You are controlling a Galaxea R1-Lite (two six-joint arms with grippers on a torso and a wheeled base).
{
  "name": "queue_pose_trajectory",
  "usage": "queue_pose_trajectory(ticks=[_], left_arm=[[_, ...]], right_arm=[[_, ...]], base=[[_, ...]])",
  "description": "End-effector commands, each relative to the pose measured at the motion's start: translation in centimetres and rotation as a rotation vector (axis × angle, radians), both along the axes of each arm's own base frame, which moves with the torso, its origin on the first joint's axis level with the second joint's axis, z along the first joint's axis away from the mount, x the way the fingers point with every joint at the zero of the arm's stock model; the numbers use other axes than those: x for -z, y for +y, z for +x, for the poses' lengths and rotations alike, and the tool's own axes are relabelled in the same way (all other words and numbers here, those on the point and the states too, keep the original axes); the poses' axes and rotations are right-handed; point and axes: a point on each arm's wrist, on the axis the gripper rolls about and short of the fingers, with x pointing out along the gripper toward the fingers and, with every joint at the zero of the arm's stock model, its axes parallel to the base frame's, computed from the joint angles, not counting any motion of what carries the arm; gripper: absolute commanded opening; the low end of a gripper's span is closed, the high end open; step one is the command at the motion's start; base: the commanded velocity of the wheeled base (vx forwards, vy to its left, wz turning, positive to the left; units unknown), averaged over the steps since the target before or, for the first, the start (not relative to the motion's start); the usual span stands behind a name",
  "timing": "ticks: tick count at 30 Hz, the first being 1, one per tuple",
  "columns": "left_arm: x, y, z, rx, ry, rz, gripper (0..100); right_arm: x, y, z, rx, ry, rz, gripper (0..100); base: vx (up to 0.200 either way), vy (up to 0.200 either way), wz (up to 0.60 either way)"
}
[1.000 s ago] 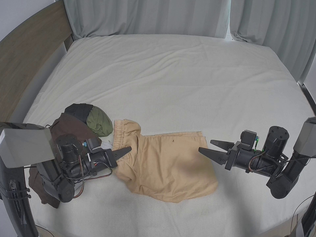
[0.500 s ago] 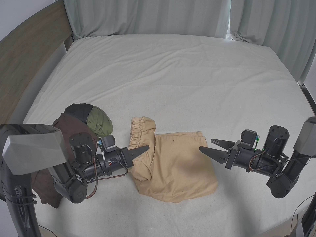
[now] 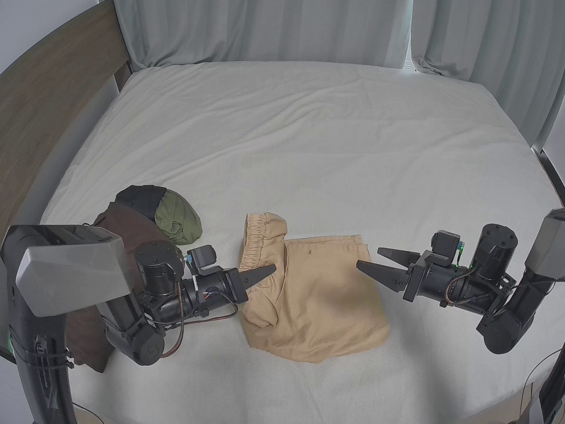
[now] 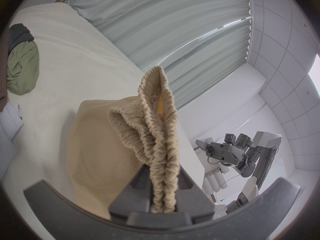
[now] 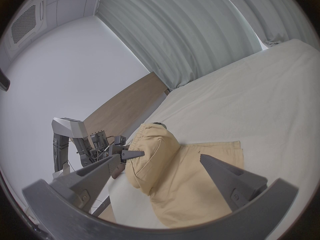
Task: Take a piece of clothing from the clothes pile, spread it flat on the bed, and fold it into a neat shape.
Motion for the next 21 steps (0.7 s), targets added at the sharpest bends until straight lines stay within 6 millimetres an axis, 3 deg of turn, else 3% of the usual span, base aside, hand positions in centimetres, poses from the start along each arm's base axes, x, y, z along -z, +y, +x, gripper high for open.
queue_pose_trajectory(ticks=[1, 12, 21], left_arm=[[0.1, -0.5, 0.1, 0.013, -0.003, -0.003, 0], [1.4, -3.3, 1.4, 0.056, -0.001, -0.001, 0], [1.2, -5.5, 2.4, 0.085, 0.036, -0.056, 0]], right_arm=[[-0.1, 0.0, 0.1, 0.000, -0.006, 0.002, 100], [-0.8, -0.6, 1.2, 0.034, -0.041, 0.021, 100], [-1.2, -0.9, 1.8, 0.057, -0.061, 0.028, 100]], base=[[0.000, 0.000, 0.00], [0.000, 0.000, 0.00], [0.000, 0.000, 0.00]])
